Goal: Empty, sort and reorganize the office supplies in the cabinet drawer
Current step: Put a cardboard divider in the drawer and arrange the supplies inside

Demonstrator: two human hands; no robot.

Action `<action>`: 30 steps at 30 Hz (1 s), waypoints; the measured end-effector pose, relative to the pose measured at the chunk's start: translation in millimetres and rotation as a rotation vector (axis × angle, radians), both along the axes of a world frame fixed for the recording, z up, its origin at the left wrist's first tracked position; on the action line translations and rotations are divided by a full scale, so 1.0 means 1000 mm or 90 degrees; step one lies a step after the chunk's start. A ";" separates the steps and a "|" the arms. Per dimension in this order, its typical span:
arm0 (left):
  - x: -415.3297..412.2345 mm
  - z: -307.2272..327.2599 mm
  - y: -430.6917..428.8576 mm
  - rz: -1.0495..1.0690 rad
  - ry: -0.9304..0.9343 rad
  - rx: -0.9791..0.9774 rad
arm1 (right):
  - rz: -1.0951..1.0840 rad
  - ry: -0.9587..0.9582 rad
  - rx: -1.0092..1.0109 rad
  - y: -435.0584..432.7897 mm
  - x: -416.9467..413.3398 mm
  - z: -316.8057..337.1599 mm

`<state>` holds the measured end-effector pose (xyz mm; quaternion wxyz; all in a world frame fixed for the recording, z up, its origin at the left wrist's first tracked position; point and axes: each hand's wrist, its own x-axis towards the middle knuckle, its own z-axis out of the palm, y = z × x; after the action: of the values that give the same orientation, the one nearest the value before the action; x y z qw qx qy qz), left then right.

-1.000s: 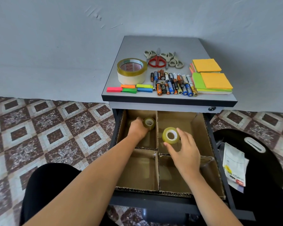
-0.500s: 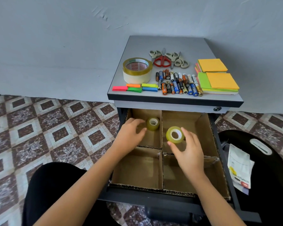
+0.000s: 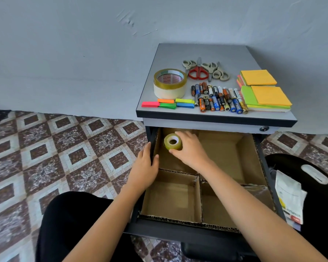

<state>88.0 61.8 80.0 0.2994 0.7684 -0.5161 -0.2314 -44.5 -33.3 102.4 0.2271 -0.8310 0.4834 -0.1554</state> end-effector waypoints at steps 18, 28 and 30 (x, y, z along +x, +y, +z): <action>0.000 0.001 0.001 0.010 0.011 -0.023 | -0.049 0.212 0.026 -0.028 0.039 -0.035; 0.000 0.000 0.002 0.010 0.008 -0.024 | -0.065 0.201 0.013 -0.027 0.041 -0.038; 0.000 0.000 0.002 0.009 0.006 -0.024 | -0.068 0.196 0.010 -0.028 0.041 -0.039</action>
<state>88.0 63.6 80.2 0.3179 0.7653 -0.5133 -0.2232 -3.2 -61.0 63.5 0.1485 -0.8161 0.5575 -0.0342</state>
